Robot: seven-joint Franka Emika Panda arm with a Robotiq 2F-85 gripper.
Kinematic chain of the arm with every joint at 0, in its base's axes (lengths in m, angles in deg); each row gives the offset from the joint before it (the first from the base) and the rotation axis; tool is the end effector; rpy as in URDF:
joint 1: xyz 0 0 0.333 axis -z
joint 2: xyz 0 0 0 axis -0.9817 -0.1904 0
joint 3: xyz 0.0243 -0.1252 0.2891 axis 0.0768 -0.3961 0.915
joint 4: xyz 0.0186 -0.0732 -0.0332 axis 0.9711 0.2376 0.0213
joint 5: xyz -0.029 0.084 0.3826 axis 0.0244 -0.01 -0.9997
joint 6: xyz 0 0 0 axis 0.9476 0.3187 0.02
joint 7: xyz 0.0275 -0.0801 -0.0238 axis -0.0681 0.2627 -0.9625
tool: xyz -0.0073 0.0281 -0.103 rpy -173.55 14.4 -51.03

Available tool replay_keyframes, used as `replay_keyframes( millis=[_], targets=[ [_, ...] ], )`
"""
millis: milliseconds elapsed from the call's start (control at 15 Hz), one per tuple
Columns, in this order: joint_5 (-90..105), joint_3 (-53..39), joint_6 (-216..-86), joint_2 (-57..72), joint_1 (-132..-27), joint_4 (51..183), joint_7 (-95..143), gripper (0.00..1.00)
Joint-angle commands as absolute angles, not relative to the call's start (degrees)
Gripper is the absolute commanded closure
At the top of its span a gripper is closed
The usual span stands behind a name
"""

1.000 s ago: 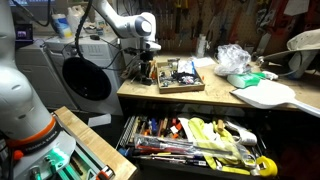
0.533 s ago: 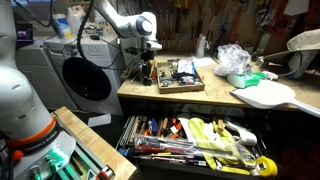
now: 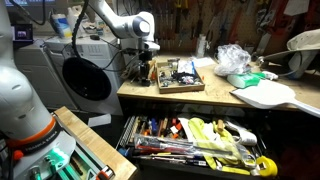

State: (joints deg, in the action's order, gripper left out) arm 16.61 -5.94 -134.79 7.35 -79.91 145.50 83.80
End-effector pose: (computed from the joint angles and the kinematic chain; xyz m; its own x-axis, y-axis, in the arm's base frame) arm 0.5378 -0.0298 0.2577 0.5119 -0.8590 -0.0079 -0.7968 -0.4782 0.3694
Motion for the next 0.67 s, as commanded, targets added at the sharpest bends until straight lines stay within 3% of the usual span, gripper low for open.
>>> replay_keyframes(
  millis=[0,600],
  targets=[
    [14.4,-6.8,-143.6,13.7,-79.3,155.7,82.4,0.79],
    [8.5,-7.5,-165.2,24.2,-76.7,171.4,74.6,0.79]
  ],
)
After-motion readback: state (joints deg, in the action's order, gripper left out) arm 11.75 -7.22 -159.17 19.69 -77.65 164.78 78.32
